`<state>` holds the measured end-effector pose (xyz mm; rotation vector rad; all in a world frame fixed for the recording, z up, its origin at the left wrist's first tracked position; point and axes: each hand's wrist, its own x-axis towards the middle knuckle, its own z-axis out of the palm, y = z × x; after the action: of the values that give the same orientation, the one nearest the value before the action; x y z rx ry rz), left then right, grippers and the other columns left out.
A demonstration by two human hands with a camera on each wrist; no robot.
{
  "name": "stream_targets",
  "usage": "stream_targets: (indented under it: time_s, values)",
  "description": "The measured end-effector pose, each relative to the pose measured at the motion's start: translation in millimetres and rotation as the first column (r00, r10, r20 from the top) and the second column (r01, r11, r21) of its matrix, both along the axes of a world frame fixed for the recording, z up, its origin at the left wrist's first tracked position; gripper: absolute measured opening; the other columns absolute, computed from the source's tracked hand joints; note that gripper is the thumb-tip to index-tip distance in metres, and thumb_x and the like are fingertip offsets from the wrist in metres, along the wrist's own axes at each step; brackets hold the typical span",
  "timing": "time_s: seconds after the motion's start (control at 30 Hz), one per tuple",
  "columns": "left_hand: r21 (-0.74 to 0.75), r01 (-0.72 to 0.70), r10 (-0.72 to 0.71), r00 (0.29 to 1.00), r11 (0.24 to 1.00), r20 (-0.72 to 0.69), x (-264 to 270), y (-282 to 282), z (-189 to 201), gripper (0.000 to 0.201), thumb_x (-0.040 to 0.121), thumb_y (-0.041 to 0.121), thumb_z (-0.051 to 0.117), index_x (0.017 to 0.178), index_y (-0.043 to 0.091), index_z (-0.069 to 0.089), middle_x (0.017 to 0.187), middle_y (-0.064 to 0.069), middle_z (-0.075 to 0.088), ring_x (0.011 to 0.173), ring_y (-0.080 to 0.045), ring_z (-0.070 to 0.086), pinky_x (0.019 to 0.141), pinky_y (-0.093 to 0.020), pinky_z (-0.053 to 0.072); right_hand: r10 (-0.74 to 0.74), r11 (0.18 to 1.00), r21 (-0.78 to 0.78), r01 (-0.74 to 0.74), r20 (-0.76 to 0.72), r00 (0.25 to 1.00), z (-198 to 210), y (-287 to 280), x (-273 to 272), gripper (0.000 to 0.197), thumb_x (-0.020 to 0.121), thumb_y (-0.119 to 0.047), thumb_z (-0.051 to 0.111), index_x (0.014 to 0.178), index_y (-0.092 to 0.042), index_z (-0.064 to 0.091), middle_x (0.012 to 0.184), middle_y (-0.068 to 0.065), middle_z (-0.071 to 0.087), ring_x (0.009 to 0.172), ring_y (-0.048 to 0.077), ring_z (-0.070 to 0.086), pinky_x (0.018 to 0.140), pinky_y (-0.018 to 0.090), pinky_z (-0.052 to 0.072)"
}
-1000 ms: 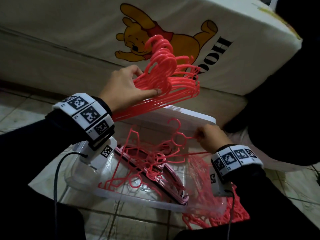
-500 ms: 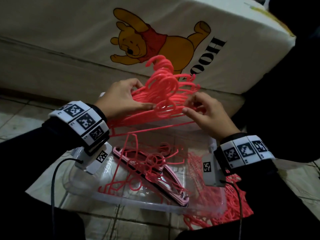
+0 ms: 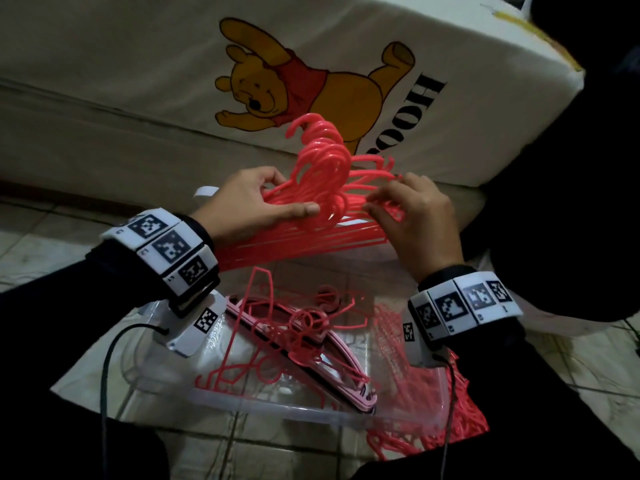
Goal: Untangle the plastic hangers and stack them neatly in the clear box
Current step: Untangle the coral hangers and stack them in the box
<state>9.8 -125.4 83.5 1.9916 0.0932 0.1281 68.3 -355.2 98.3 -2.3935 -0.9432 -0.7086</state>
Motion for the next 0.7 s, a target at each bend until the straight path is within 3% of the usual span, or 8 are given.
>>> stream_targets:
  time_s: [0.13, 0.23, 0.33, 0.43, 0.5, 0.57, 0.63, 0.7]
  values:
    - [-0.024, 0.009, -0.009, 1.0, 1.0, -0.011, -1.4, -1.5, -0.6, 0.06, 0.048, 0.066, 0.074, 0.086, 0.021, 0.061, 0.078, 0.003, 0.073, 0.069, -0.008, 0.07, 0.064, -0.026, 0.053, 0.0, 0.999, -0.039, 0.001, 0.031, 1.0, -1.6, 3.2, -2.8, 0.014, 0.079, -0.021, 0.073, 0.084, -0.009, 0.066, 0.089, 0.005, 0.063, 0.083, 0.023, 0.058, 0.066, 0.024, 0.037]
    - [0.005, -0.013, 0.013, 1.0, 1.0, 0.004, -2.3, -1.3, -1.0, 0.054, 0.054, 0.066, 0.076, 0.082, 0.023, 0.06, 0.075, 0.003, 0.072, 0.066, -0.007, 0.068, 0.063, -0.025, 0.052, -0.028, 0.982, -0.187, 0.022, -0.03, 0.999, -3.7, 4.1, -2.0, 0.045, 0.074, -0.028, 0.075, 0.112, -0.013, 0.058, 0.116, 0.008, 0.055, 0.108, 0.026, 0.05, 0.085, 0.035, 0.043]
    - [0.043, 0.017, -0.016, 1.0, 0.999, -0.014, -4.8, -5.2, 0.1, 0.048, 0.055, 0.066, 0.071, 0.08, 0.026, 0.06, 0.07, 0.013, 0.071, 0.061, -0.001, 0.066, 0.052, -0.013, 0.046, -0.077, 0.928, -0.37, 0.037, -0.093, 0.993, -6.5, 5.4, -0.6, 0.081, 0.072, -0.032, 0.074, 0.14, -0.013, 0.034, 0.149, 0.009, 0.029, 0.138, 0.027, 0.023, 0.113, 0.046, 0.022]
    - [0.012, 0.098, -0.097, 0.994, 0.995, -0.058, -6.5, -11.9, -1.5, 0.053, 0.051, 0.065, 0.072, 0.083, 0.024, 0.061, 0.069, 0.012, 0.071, 0.057, -0.003, 0.066, 0.05, -0.015, 0.047, -0.088, 0.907, -0.419, 0.038, -0.101, 0.991, -11.9, 10.5, -2.1, 0.08, 0.08, -0.018, 0.067, 0.147, -0.01, 0.023, 0.156, 0.009, 0.016, 0.145, 0.024, 0.008, 0.118, 0.047, 0.008]
    - [0.021, 0.114, -0.113, 0.991, 0.993, -0.067, -6.8, -13.6, -3.4, 0.055, 0.049, 0.066, 0.071, 0.082, 0.023, 0.061, 0.065, 0.009, 0.07, 0.053, -0.002, 0.063, 0.049, -0.015, 0.045, -0.049, 0.922, -0.388, -0.01, -0.141, 0.989, -14.3, 13.4, -2.6, 0.064, 0.085, -0.006, 0.059, 0.143, -0.007, 0.032, 0.15, 0.013, 0.032, 0.141, 0.027, 0.024, 0.115, 0.042, 0.018]
    - [0.089, 0.118, -0.112, 0.991, 0.989, -0.079, -6.0, -12.5, -3.4, 0.058, 0.047, 0.071, 0.068, 0.08, 0.023, 0.062, 0.065, 0.008, 0.07, 0.054, -0.001, 0.063, 0.052, -0.018, 0.046, -0.039, 0.937, -0.348, -0.028, -0.184, 0.982, -14.1, 14.2, -1.6, 0.039, 0.088, -0.005, 0.052, 0.127, -0.006, 0.049, 0.126, 0.015, 0.056, 0.118, 0.03, 0.051, 0.094, 0.035, 0.037]
    - [0.183, 0.148, -0.13, 0.986, 0.972, -0.107, -4.7, -10.3, -1.3, 0.063, 0.044, 0.075, 0.066, 0.083, 0.025, 0.062, 0.072, 0.007, 0.071, 0.062, -0.004, 0.067, 0.06, -0.023, 0.052, -0.068, 0.91, -0.415, 0.002, -0.143, 0.987, -12.5, 14.4, -0.5, 0.023, 0.091, -0.01, 0.048, 0.113, -0.007, 0.055, 0.107, 0.013, 0.062, 0.099, 0.031, 0.057, 0.075, 0.036, 0.038]
    - [0.297, 0.204, -0.167, 0.975, 0.933, -0.146, -3.6, -7.3, 4.0, 0.068, 0.043, 0.076, 0.067, 0.09, 0.027, 0.06, 0.081, 0.009, 0.07, 0.071, -0.007, 0.068, 0.067, -0.026, 0.055, -0.07, 0.885, -0.465, 0.005, -0.122, 0.99, -11.3, 14.1, 0.7, 0.018, 0.091, -0.008, 0.046, 0.107, -0.006, 0.054, 0.102, 0.013, 0.062, 0.094, 0.032, 0.057, 0.071, 0.036, 0.037]
